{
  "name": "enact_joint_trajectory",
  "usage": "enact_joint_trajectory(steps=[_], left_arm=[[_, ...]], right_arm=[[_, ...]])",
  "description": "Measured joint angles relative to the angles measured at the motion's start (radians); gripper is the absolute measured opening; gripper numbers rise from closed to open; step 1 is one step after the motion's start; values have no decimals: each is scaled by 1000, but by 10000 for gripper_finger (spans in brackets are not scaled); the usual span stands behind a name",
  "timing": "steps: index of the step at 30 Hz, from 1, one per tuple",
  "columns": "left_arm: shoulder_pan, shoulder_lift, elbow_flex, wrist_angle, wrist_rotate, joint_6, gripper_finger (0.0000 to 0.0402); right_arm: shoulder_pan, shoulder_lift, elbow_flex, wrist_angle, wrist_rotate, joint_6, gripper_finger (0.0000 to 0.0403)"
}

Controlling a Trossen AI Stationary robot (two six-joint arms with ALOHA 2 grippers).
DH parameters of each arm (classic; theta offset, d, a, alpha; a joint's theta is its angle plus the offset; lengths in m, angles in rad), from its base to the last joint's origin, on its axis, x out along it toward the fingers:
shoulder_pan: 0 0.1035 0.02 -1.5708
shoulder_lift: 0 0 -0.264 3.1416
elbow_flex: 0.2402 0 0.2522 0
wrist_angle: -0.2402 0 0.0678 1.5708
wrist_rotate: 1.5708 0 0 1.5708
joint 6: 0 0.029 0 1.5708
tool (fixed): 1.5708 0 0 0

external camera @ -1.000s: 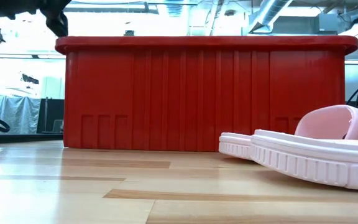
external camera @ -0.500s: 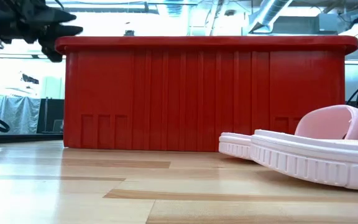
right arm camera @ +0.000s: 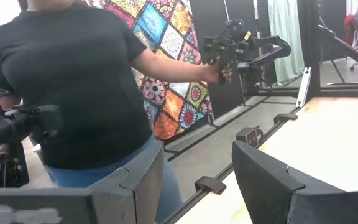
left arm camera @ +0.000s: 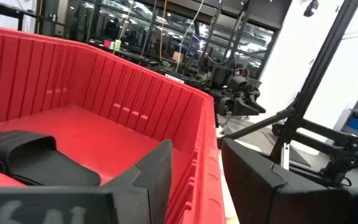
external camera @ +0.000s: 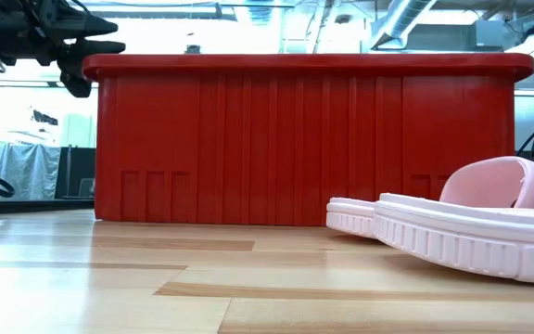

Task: Pick and place slides into bin
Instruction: Put the pink slipper into the red bin

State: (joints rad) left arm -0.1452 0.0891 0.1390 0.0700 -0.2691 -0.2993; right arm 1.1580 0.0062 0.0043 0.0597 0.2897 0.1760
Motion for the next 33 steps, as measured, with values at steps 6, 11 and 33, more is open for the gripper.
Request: enact_joint_trajectory(steps=[6,11,33], left_arm=[[0,0,0,19,191,-35,133],[0,0,20,70,443,-48,133],[-236,0,35,48,601,134,132]], right_arm=[[0,0,0,1,0,0,182],[0,0,0,84,0,95,182],[-3,0,0,717,1,-268,182]])
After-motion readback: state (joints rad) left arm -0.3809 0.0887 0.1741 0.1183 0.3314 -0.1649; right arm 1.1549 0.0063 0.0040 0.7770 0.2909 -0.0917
